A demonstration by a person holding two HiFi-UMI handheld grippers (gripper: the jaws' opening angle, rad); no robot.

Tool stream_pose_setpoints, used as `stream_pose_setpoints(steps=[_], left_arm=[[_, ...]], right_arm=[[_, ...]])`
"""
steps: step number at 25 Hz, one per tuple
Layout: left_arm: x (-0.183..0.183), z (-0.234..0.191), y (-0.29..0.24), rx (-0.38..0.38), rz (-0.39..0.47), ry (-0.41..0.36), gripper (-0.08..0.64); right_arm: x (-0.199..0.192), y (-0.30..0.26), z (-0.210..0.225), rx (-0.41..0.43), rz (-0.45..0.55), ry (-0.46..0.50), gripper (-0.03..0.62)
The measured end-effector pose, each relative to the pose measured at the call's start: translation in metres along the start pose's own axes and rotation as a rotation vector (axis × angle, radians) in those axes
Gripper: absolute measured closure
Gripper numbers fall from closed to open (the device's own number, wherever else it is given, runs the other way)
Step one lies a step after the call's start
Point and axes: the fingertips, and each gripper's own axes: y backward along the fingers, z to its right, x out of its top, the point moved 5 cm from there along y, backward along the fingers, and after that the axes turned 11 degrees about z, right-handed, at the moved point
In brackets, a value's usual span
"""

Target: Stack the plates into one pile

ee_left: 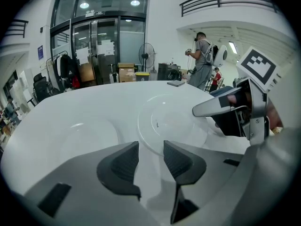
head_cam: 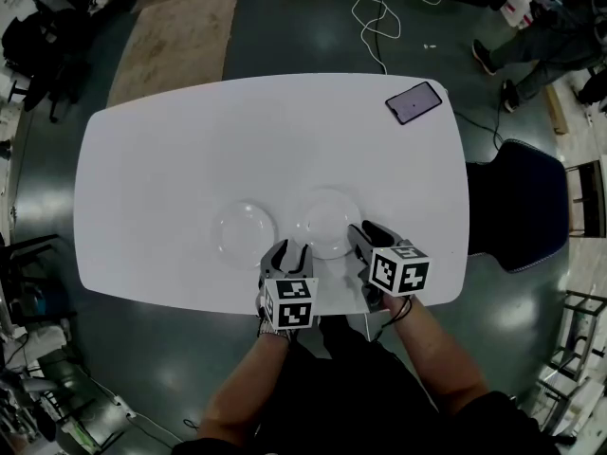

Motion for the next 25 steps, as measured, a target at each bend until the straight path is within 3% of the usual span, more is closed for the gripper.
stream_pose_setpoints(steps=[10,14,18,25], left_arm=[[-0.001,-0.002,-0.001,-0.002,0.002,0.011,0.38],[0.0,-0.003,-0.003,-0.006,0.006,0.017,0.38],[-0.001,-0.003,0.0,-0.008,0.008,0.019,0.38],[0.0,-0.005,0.001,-0.014,0.013,0.016,0.38]], right_arm=[[-0.002,-0.008,-0.008,0.054,-0.027,-0.054,0.436],[-0.002,-0.012,-0.014,0.073,-0.038,-0.057,0.49],[-0.002,-0.009,-0.015,0.083,-0.031,-0.069,0.505],[-0.002,-0.005,-0.015,0.102,-0.003,-0.168,0.536]])
